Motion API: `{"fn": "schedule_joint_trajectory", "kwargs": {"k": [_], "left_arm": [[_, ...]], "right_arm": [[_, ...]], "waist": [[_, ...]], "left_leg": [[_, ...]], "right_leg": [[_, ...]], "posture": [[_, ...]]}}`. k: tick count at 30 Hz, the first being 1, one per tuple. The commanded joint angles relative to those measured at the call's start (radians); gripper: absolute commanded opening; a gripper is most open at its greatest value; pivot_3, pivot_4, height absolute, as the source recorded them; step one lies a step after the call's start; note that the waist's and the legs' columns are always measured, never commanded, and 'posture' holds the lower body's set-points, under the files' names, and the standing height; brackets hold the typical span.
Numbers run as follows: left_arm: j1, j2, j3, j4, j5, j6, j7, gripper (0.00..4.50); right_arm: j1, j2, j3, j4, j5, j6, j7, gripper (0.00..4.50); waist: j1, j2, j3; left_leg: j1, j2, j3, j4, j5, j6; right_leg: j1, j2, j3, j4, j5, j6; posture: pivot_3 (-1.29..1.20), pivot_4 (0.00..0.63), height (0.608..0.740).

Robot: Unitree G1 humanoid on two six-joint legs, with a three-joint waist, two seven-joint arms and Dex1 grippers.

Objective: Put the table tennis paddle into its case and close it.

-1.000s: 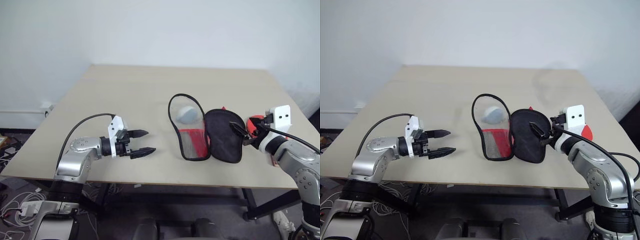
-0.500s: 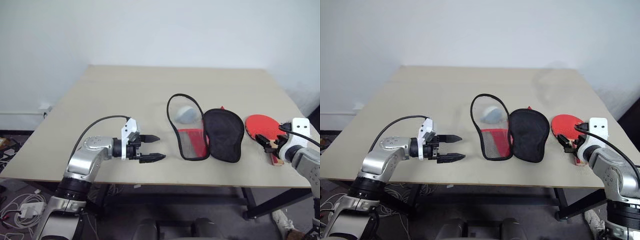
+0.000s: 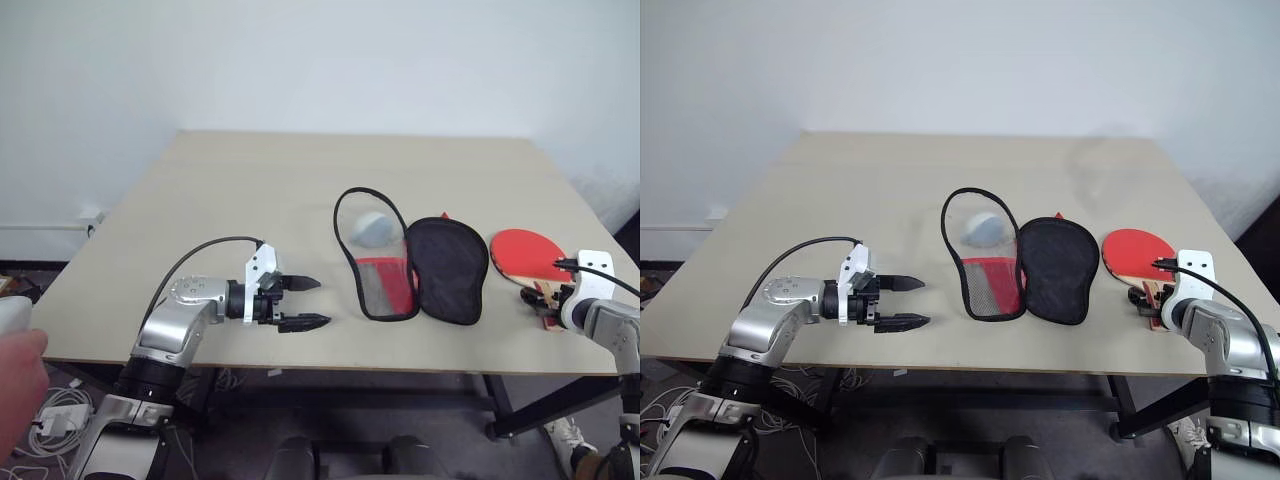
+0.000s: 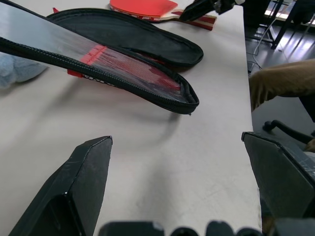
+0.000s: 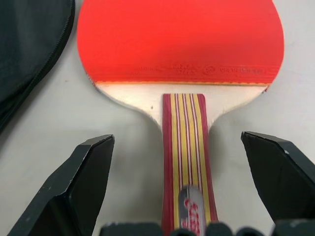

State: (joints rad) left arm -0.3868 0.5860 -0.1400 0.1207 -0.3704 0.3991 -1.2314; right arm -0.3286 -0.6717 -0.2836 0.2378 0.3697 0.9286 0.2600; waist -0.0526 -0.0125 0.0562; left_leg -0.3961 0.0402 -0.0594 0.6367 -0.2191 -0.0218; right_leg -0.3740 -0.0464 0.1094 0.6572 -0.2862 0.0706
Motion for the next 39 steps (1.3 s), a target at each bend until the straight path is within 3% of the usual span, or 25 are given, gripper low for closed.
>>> {"fn": "schedule_joint_trajectory", "kwargs": {"k": [1, 4, 6, 10, 15, 16, 22, 26, 32, 39], "left_arm": [[0.001, 0.009, 0.021, -0.017, -0.002, -0.023, 0.0, 4.5], [0.01, 0.009, 0.02, -0.025, -0.002, -0.025, 0.005, 4.5], [0.013, 0.006, 0.02, -0.027, 0.001, -0.031, 0.009, 4.5], [0.014, 0.01, 0.023, -0.025, 0.0, -0.036, 0.013, 4.5], [-0.003, 0.016, 0.023, -0.007, 0.008, -0.042, 0.011, 4.5], [-0.012, 0.016, 0.024, -0.005, 0.006, -0.037, 0.011, 4.5], [-0.073, 0.015, 0.02, 0.004, 0.001, 0.002, 0.012, 4.5], [-0.1, 0.006, 0.004, -0.014, 0.003, 0.042, 0.022, 4.5], [-0.134, -0.022, -0.026, -0.071, -0.004, 0.123, 0.044, 4.5], [-0.169, -0.041, -0.047, -0.104, -0.008, 0.174, 0.055, 4.5]], "right_arm": [[-0.05, -0.008, -0.01, 0.054, -0.027, -0.035, 0.008, 4.49], [-0.09, 0.002, -0.01, 0.112, -0.026, -0.01, 0.017, 4.49], [-0.103, 0.001, -0.004, 0.143, -0.035, -0.012, 0.019, 4.12], [-0.111, 0.001, 0.016, 0.177, -0.054, -0.003, 0.034, 3.02], [-0.105, 0.009, 0.013, 0.163, -0.069, -0.009, 0.036, 1.3], [-0.102, 0.009, 0.01, 0.156, -0.068, -0.005, 0.037, 1.18], [-0.099, 0.006, -0.057, -0.015, -0.06, 0.053, -0.043, 1.18], [-0.146, 0.068, -0.112, -0.177, -0.029, 0.171, -0.126, 1.18], [-0.239, 0.329, -0.135, -0.331, -0.037, 0.32, -0.293, 1.18], [-0.193, 0.581, -0.086, -0.365, -0.08, 0.31, -0.409, 1.18]], "waist": [[0.0, 0.0, 0.0], [0.0, 0.0, 0.0], [0.0, 0.0, 0.0], [0.0, 0.0, 0.0], [-0.001, 0.0, 0.0], [-0.001, 0.0, 0.0], [0.0, 0.002, 0.0], [-0.005, 0.007, 0.002], [-0.019, 0.008, 0.002], [-0.019, 0.01, 0.003]], "left_leg": [[0.0, 0.0, 0.0, 0.0, 0.0, 0.0], [0.0, 0.0, 0.0, 0.0, 0.0, 0.0], [0.0, 0.0, 0.0, 0.0, 0.0, 0.0], [0.0, 0.0, 0.0, 0.0, 0.0, 0.0], [0.001, 0.0, 0.0, 0.0, 0.0, 0.0], [0.001, 0.0, 0.0, 0.001, 0.0, 0.0], [0.0, 0.0, 0.0, 0.001, 0.0, 0.0], [-0.001, 0.0, 0.0, 0.0, 0.0, 0.0], [0.0, 0.001, -0.002, -0.001, 0.0, 0.0], [-0.003, 0.001, -0.002, -0.002, 0.0, 0.0]], "right_leg": [[0.0, 0.0, 0.0, 0.0, 0.0, 0.0], [0.0, 0.0, 0.0, 0.0, 0.0, 0.0], [0.0, 0.0, 0.0, 0.0, 0.0, 0.0], [0.0, 0.0, 0.0, 0.0, 0.0, 0.0], [0.001, 0.0, 0.0, 0.0, 0.0, 0.0], [0.001, 0.0, 0.0, 0.0, 0.0, 0.0], [0.0, 0.0, 0.0, 0.001, 0.0, 0.0], [-0.001, 0.0, 0.001, 0.001, 0.0, 0.001], [-0.002, 0.003, 0.001, 0.003, 0.001, 0.001], [-0.004, 0.003, 0.001, 0.003, 0.001, -0.001]], "posture": [[0.0, 0.0, 0.74], [0.0, 0.0, 0.74], [0.0, 0.0, 0.74], [0.0, 0.0, 0.74], [0.0, 0.0, 0.74], [0.0, 0.0, 0.74], [0.0, 0.0, 0.74], [0.0, 0.0, 0.74], [0.0, 0.0, 0.74], [0.0, 0.0, 0.74]]}}
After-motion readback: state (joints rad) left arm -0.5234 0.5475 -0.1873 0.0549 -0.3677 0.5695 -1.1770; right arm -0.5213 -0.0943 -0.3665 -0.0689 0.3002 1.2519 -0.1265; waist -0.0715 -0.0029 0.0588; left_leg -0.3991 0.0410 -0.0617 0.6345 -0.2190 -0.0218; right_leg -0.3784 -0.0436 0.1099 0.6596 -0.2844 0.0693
